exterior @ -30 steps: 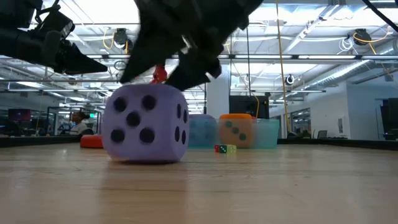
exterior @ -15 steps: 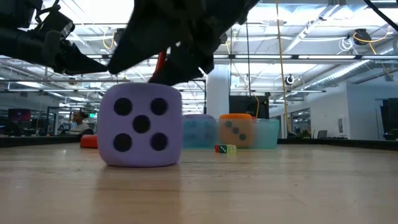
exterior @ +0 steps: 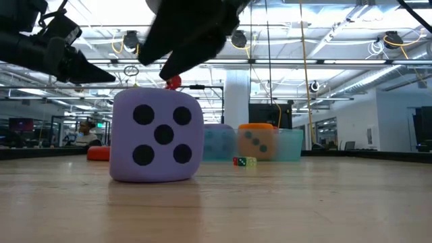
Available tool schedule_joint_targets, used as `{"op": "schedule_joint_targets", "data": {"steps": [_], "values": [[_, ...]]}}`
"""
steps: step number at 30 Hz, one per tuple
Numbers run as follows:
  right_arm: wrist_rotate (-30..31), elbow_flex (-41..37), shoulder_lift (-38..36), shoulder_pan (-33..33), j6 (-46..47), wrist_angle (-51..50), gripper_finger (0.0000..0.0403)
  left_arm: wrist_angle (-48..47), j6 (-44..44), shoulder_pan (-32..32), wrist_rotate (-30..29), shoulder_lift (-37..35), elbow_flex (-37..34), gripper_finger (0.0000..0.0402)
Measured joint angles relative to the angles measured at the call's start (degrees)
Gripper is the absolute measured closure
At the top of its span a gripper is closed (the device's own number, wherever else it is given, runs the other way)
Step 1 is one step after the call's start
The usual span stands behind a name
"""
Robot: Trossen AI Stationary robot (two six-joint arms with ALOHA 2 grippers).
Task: Pick & Place Dice
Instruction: Put the large purple die into the green bin
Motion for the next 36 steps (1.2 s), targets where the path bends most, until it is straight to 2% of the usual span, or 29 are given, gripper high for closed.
{"op": "schedule_joint_targets", "data": {"steps": [3,6,11,17,25,28,31,36], "values": [[-0.86,0.79,0.04,-0.32,-9.40,-1.83,0.0005,-0.70,0.29,0.00,0.00,0.00,0.00,0.0380],[-4.53,2.89,0.07,-1.18,-16.26,-2.91,0.0005,-1.11,0.46,0.01,0.00,0.00,0.00,0.0380],[-15.30,5.38,-0.02,-4.39,-19.24,-3.99,0.0005,-1.74,0.43,0.00,-0.02,0.00,0.00,0.0380],[-20.02,5.36,-0.02,-6.55,-22.33,-8.49,0.0003,-2.39,0.46,0.00,0.00,0.00,0.00,0.0380],[-18.34,5.19,1.86,-5.19,-20.62,-5.64,0.0003,-2.32,0.70,0.00,0.00,0.00,0.02,0.0380],[-15.48,5.47,3.89,-4.96,-20.31,-3.86,0.0003,-2.31,0.70,0.00,0.00,0.00,0.02,0.0380],[-14.34,5.12,4.78,-5.03,-18.86,-6.93,0.0003,-2.30,0.65,0.01,0.00,0.00,0.02,0.0380],[-15.68,5.40,6.69,-5.62,-17.10,-5.71,0.0003,-2.28,0.50,0.02,0.02,0.00,0.02,0.0380]]}}
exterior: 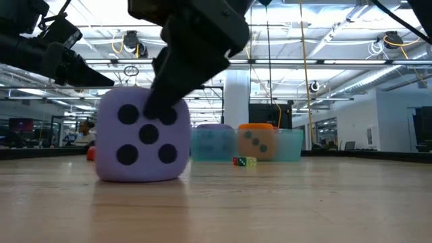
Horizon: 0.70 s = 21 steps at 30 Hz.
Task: Pick & Place Dice
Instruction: Put the large purple die into the green bin
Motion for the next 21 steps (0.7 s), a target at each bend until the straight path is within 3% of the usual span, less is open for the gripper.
{"op": "schedule_joint_targets", "data": {"steps": [13,21], "values": [[-1.21,-0.15,1.20,-0.24,6.79,6.28,0.0010,0.11,-0.05,0.00,0.00,0.00,0.00,0.0380],[3.35,-0.15,-3.40,-2.21,8.19,5.89,0.0031,0.26,-1.48,0.00,0.18,0.00,0.00,0.0380]]}}
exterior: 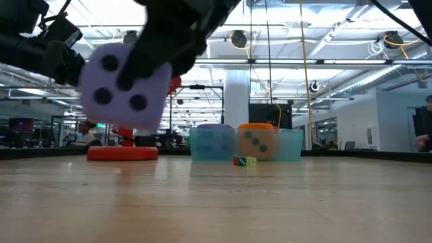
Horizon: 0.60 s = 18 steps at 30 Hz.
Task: Pick & Place Dice
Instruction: Put the large purple die into the green bin
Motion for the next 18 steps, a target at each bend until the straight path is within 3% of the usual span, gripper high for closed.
{"op": "schedule_joint_targets", "data": {"steps": [3,8,11,14,18], "values": [[3.71,-0.04,-3.96,-1.36,-1.77,-3.96,0.0029,-0.12,-0.33,0.00,0.02,0.00,0.00,0.0380],[17.38,-0.03,-12.58,-5.52,-5.10,-14.16,0.0029,0.20,-0.53,-0.01,0.02,0.00,0.00,0.0380],[22.12,0.04,-17.57,-10.11,-4.09,-19.09,0.0031,0.22,-0.71,-0.02,0.00,0.00,0.00,0.0380],[21.80,0.13,-20.58,-16.70,-1.61,-20.92,0.0029,0.48,-0.86,-0.02,0.00,0.00,0.00,0.0380],[16.09,0.02,-20.68,-26.05,-0.07,-22.43,0.0028,0.55,-0.97,0.00,-0.02,0.00,0.00,0.0380]]}}
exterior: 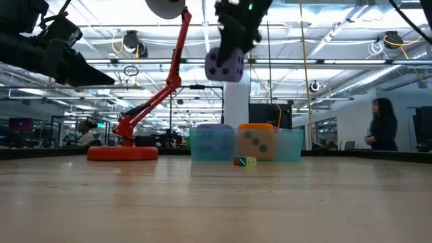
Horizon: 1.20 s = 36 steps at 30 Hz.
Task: Pick & Place Dice
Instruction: Put the large purple die into the green bin
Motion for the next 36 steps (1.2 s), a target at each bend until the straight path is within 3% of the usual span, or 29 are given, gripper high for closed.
{"op": "schedule_joint_targets", "data": {"steps": [2,6,12,19,36], "values": [[-2.87,-0.02,0.79,-3.66,0.13,0.22,0.0028,-0.05,-0.02,0.00,0.00,0.00,0.00,0.0380],[-3.04,-0.05,3.93,-8.38,-1.72,0.64,0.0029,-0.07,0.00,-0.01,-0.03,0.00,0.00,0.0380],[-6.10,-0.04,9.96,-11.04,-2.95,2.75,0.0028,-0.27,1.20,0.00,-0.22,0.00,0.00,0.0380],[-6.12,-0.01,14.91,-11.43,-3.32,2.72,0.0027,-0.36,1.25,-0.01,-0.22,0.00,0.00,0.0380],[-8.41,-0.05,15.78,-9.93,-3.31,-0.55,0.0005,-0.17,2.48,0.00,-0.22,0.00,0.00,0.0380]]}}
